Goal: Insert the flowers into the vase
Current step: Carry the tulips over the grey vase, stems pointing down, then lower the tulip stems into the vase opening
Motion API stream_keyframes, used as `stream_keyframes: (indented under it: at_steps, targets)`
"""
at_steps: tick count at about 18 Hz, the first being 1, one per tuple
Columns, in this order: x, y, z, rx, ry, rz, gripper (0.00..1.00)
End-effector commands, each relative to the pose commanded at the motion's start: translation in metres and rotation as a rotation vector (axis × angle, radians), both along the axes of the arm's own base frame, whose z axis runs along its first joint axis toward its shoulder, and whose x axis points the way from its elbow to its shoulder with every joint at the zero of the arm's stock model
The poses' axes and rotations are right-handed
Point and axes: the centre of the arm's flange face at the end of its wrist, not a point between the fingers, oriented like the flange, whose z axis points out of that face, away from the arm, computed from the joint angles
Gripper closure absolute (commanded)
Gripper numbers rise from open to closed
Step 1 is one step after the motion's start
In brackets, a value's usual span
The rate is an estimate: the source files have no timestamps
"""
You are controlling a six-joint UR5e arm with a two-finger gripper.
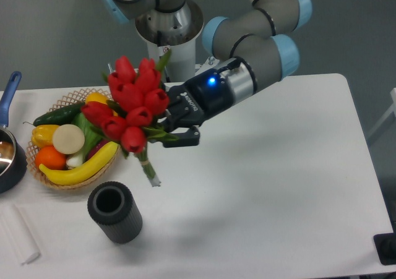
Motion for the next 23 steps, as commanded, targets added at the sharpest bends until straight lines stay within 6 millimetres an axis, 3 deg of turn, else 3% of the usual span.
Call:
stream_keyframes:
  at_steps: [6,14,23]
  targets:
    - [0.015,0.016,-0.005,0.013,0.000,-0.041,0.78]
    - [0.024,0.031,-0.026,0.101,-0.014,-0.085,0.78]
    - [0.019,0.039,-0.046,0.081,-0.040,-0.088,0.76]
